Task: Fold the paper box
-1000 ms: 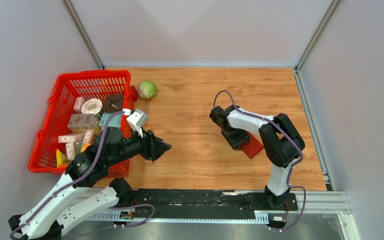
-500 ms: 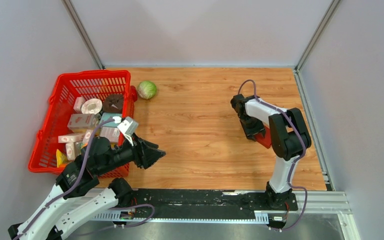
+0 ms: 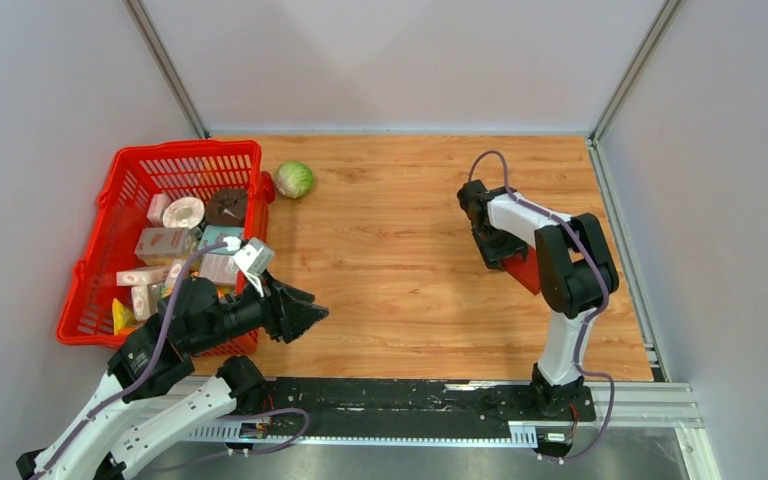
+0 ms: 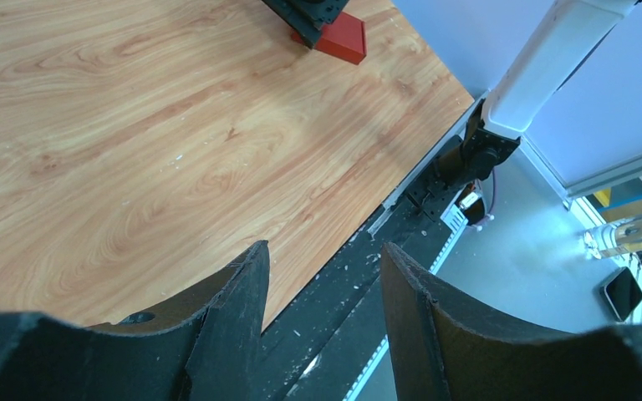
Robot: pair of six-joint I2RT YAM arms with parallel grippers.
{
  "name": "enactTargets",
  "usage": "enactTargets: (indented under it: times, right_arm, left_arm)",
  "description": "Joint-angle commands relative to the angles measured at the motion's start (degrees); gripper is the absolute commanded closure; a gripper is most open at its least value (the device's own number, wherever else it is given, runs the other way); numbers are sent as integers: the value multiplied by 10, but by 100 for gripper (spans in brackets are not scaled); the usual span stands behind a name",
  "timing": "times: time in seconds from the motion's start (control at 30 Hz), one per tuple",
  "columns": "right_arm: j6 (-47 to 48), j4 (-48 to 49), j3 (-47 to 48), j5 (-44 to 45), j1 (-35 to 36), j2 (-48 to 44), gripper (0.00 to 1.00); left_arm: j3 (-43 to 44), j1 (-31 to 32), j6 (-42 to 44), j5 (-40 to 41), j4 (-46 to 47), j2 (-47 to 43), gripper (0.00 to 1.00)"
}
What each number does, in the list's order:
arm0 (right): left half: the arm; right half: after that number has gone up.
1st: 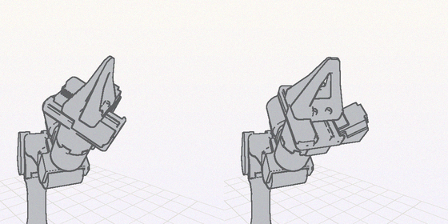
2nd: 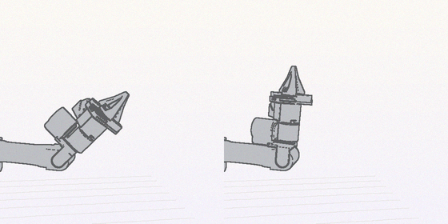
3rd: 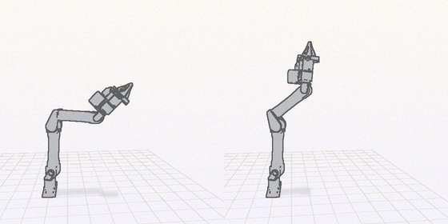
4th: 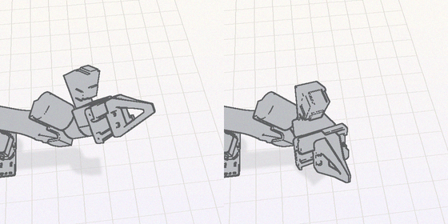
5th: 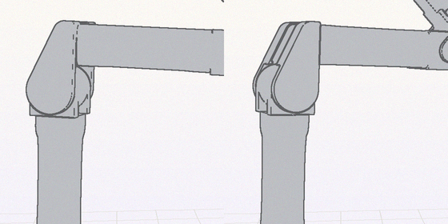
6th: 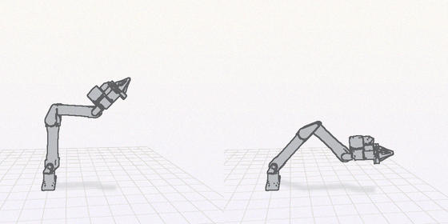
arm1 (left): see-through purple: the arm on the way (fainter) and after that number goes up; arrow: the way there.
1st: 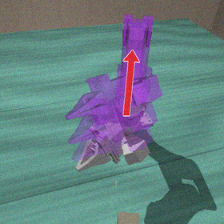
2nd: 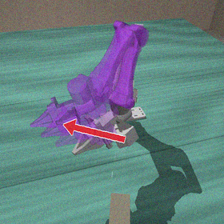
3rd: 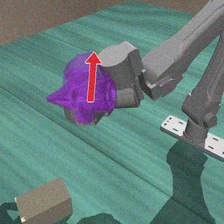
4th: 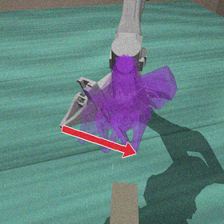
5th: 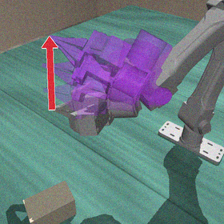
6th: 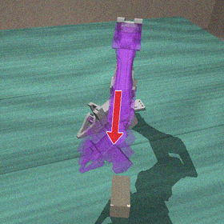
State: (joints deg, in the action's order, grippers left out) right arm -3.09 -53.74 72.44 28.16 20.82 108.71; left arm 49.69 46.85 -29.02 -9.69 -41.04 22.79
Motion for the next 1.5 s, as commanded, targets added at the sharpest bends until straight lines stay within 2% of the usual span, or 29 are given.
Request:
enactTargets:
  times: [0.0,0.7,0.97,1.17,1.27,1.47]
  right_arm:
    - [2,14,41,43,-32,24,42]
    - [1,25,95,46,-179,69,44]
    - [19,45,85,90,-220,79,44]
    - [8,84,-6,108,-213,23,35]
    - [-2,95,-50,101,-211,3,34]
    - [-10,86,-69,124,-194,5,31]
  left_arm:
    - [2,0,9,-3,-2,-7,40]
    - [5,0,22,-5,-21,-20,40]
    - [2,0,21,-3,-15,6,37]
    - [-1,1,27,-2,0,31,33]
    - [-2,0,28,-2,7,45,28]
    - [-7,0,30,0,15,60,26]
